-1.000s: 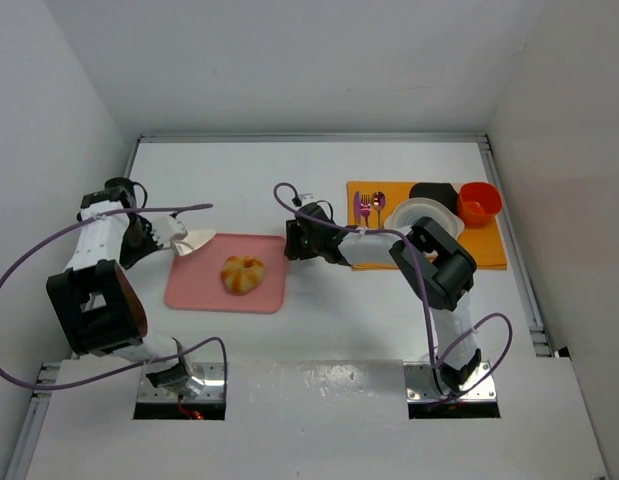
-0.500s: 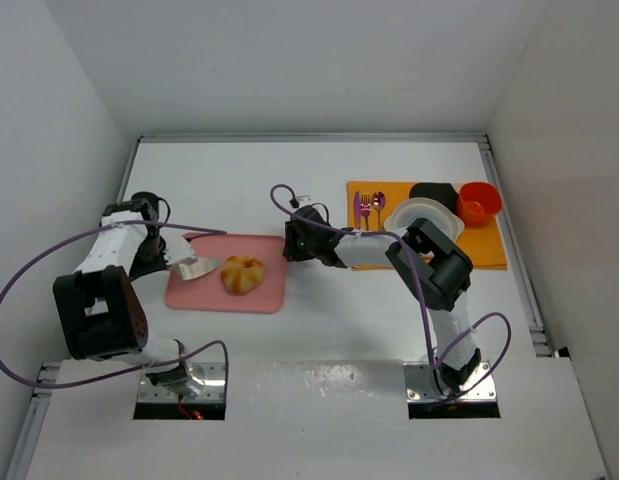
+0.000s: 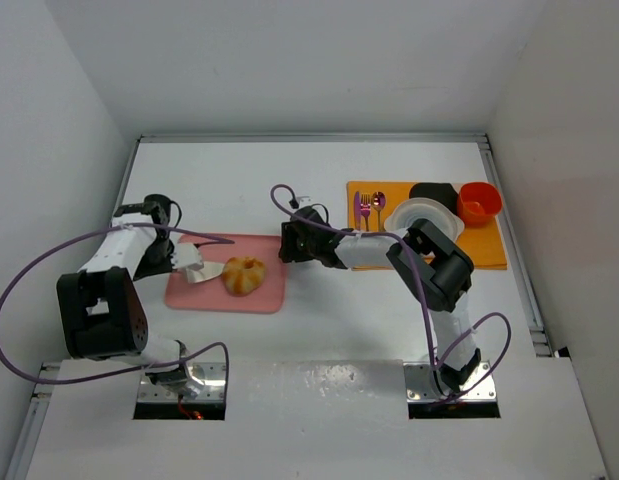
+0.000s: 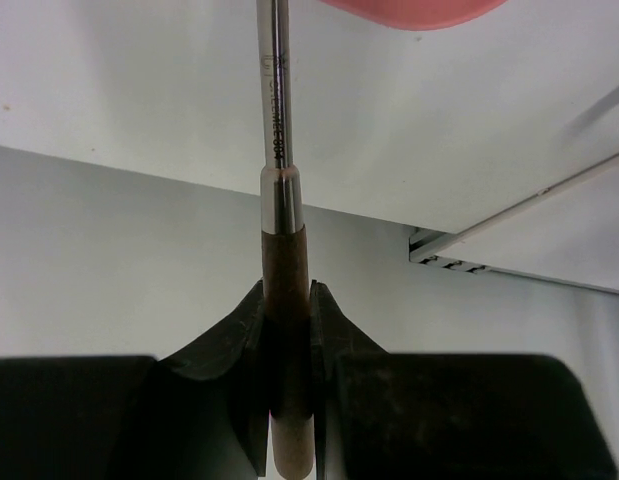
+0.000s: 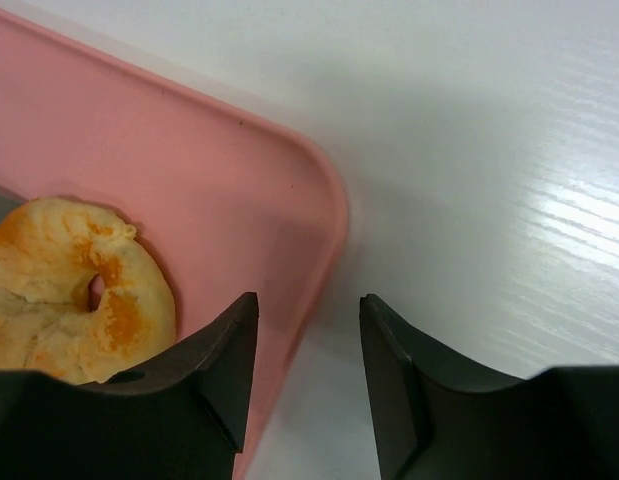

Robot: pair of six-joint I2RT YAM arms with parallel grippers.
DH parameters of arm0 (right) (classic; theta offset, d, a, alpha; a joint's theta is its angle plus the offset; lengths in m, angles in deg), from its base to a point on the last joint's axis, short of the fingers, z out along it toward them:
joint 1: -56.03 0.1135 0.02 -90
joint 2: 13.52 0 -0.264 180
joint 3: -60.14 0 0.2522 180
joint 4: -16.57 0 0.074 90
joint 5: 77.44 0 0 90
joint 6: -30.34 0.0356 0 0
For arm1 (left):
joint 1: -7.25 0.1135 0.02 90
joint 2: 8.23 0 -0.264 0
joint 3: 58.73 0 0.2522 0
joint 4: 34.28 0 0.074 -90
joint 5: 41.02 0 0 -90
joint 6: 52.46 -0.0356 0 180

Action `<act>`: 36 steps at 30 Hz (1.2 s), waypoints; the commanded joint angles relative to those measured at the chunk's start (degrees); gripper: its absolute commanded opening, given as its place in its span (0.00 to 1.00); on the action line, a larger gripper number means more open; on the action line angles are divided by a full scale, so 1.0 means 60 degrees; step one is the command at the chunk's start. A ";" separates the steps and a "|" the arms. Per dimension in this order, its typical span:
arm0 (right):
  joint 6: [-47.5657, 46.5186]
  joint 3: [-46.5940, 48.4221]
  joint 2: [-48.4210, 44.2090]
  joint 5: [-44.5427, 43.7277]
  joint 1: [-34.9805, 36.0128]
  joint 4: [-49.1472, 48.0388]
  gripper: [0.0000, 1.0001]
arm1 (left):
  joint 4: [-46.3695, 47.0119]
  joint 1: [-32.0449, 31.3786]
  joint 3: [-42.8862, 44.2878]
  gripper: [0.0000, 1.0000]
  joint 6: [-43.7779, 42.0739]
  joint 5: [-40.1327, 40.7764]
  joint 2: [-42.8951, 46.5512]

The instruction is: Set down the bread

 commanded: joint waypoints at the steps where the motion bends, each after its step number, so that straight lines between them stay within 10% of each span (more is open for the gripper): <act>1: 0.0196 0.0129 -0.0083 0.0257 0.0171 0.0043 0.44 | -0.0348 -0.0174 -0.0284 0.00 -0.0601 0.0354 0.0258; 15: 0.1221 0.0583 0.0490 -0.0021 0.0214 0.1041 0.00 | -0.0436 -0.1827 -0.0562 0.00 0.0101 -0.1153 -0.0577; 36: 0.1630 0.0569 0.0445 -0.0621 0.0287 0.1481 0.00 | 0.0221 -0.3089 -0.0283 0.00 0.1875 -0.3747 -0.1413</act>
